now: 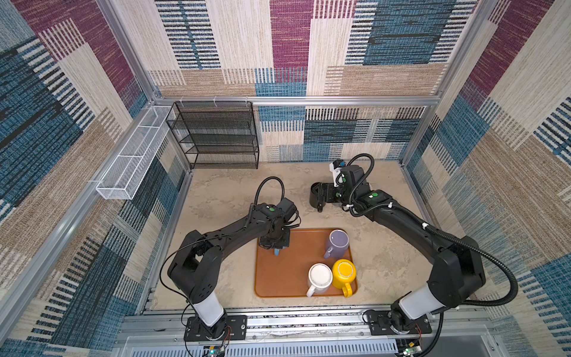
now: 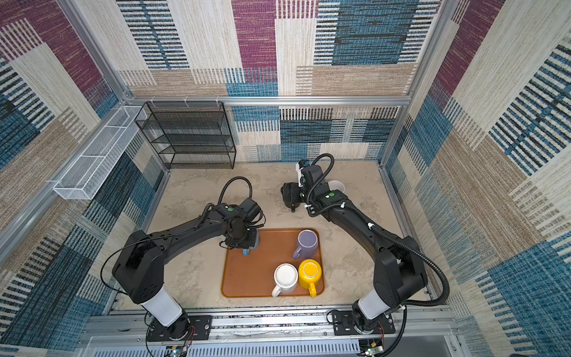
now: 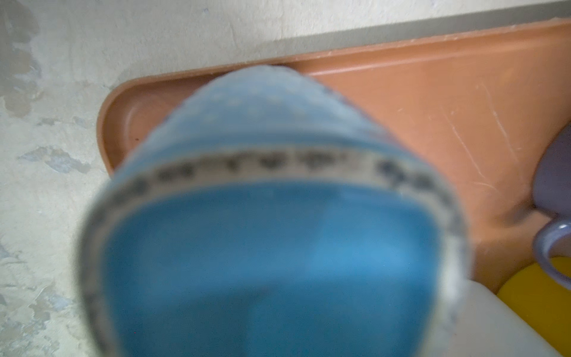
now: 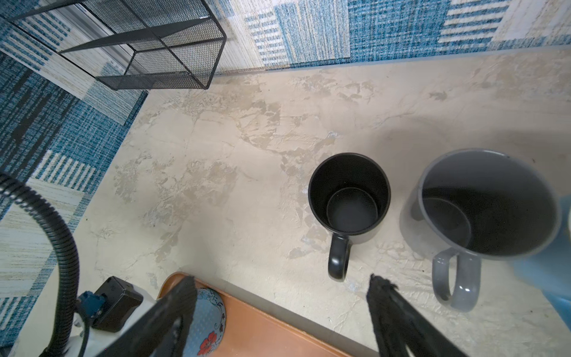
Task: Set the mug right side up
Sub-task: 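Lift the light blue mug off the tray with the left gripper, then carry the mug toward the right gripper while the right gripper reaches to meet it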
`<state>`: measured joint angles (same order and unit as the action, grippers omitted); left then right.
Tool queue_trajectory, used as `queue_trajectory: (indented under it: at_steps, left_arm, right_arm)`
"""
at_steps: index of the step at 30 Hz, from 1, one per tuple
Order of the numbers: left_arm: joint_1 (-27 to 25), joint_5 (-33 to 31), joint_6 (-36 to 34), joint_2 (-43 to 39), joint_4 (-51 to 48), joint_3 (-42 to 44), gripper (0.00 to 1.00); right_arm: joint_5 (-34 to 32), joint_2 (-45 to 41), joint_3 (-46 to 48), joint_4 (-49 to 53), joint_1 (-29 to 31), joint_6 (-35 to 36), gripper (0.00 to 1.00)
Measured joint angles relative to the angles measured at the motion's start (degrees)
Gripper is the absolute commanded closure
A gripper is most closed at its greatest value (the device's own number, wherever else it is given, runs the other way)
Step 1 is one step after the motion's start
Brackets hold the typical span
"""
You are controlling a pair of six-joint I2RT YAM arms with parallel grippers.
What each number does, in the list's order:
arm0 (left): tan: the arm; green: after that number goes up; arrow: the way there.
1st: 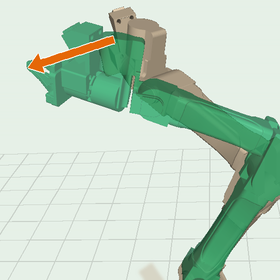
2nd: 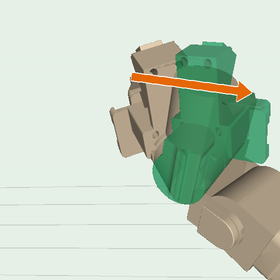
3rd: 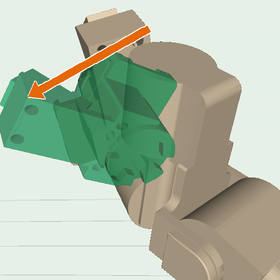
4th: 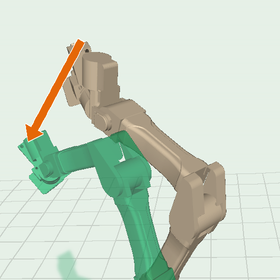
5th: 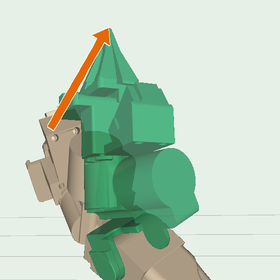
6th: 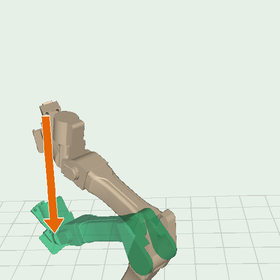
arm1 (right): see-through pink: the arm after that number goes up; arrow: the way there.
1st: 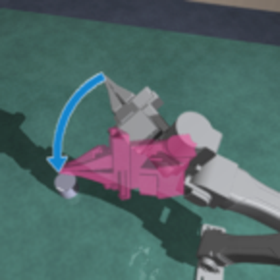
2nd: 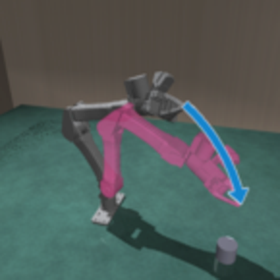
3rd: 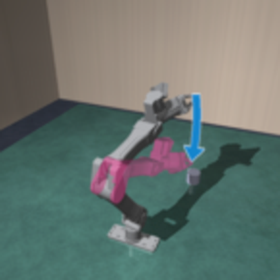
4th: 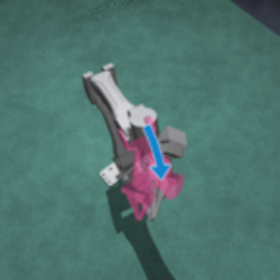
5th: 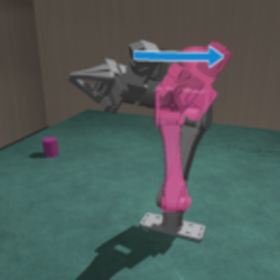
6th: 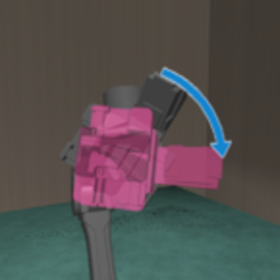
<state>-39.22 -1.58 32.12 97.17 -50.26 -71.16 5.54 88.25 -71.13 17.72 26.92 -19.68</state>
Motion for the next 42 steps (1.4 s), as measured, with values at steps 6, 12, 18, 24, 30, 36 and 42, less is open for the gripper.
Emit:
queue_trajectory:
  at_steps: [6,12,18,24,30,36,42]
  left_arm:
    - [1.53,2.12,-1.27,-0.20,0.11,-0.70,1.00]
    - [4.07,6.95,-1.86,-2.51,3.74,0.87,1.00]
    - [5.79,10.25,-2.05,-5.16,9.79,2.62,1.00]
    - [7.48,13.81,-2.03,-8.92,16.55,5.64,1.00]
    - [8.98,17.49,-1.81,-12.81,23.69,9.38,1.00]
    - [10.40,20.37,-0.44,-16.35,31.28,12.72,1.00]
    - [11.41,22.10,2.16,-21.81,40.00,18.40,1.00]
  right_arm:
    - [1.60,-1.55,2.38,-2.49,-0.04,-1.51,0.12]
    - [2.80,-4.50,6.60,-5.68,-0.04,-3.91,0.13]
    - [4.42,-5.92,9.18,-8.94,-0.04,-5.77,0.13]
    - [7.39,-7.06,11.87,-11.78,-0.04,-7.28,0.13]
    - [12.17,-7.52,14.60,-15.72,-0.04,-10.27,0.13]
    - [18.01,-7.96,18.36,-21.29,-0.04,-14.32,0.14]
    - [22.14,-9.73,21.16,-25.75,-0.04,-14.99,0.14]
